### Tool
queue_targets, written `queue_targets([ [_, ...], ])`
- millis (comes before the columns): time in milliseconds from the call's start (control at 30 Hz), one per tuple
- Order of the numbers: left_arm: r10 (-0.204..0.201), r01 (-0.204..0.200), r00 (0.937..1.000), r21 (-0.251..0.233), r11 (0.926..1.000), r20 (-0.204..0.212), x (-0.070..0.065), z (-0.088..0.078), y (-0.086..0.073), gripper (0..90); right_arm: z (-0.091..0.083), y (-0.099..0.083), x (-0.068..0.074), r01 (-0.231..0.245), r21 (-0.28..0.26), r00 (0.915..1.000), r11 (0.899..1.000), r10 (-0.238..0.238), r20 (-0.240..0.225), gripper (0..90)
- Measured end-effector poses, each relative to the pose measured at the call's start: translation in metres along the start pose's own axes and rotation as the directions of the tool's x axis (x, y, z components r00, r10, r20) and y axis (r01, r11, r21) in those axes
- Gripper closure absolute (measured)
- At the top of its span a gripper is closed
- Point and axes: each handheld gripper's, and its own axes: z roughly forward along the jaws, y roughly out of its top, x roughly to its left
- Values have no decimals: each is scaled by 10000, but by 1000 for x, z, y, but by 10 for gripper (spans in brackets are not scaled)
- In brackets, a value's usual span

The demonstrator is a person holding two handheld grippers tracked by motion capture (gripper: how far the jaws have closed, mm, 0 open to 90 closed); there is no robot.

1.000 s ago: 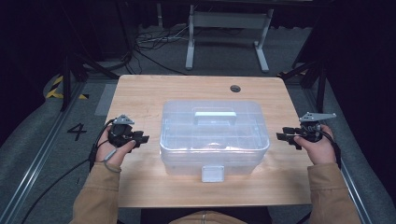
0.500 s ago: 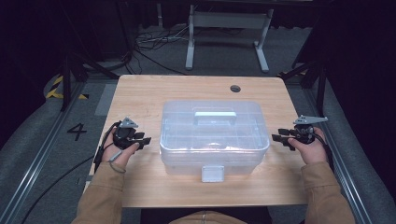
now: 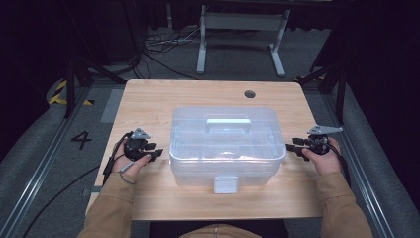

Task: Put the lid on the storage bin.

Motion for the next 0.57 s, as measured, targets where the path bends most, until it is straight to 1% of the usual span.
queue_targets([
  [100, 212, -212, 9998, 14, 9998, 8, -1, 4, -1, 542, 5, -3, 0, -11, 42, 10000, 10000, 11, 3, 522],
  [267, 322, -322, 9995, 26, 9995, 0, 0, 8, -3, 532, 9, -4, 1, 87, 77, 10000, 9999, -87, 41, 521],
  [333, 224, -225, 9997, 58, 9997, 73, 0, 9, -4, 529, 10, -5, 2, 109, 107, 9999, 9999, -109, 85, 519],
  [433, 222, -223, 9997, 64, 9997, 62, 0, 11, -5, 524, 11, -5, 1, 100, 91, 9999, 9999, -101, 129, 518],
  [567, 334, -335, 9994, 92, 9994, 28, 1, 13, -7, 516, 13, -6, 1, 57, 99, 9999, 9999, -58, 151, 512],
])
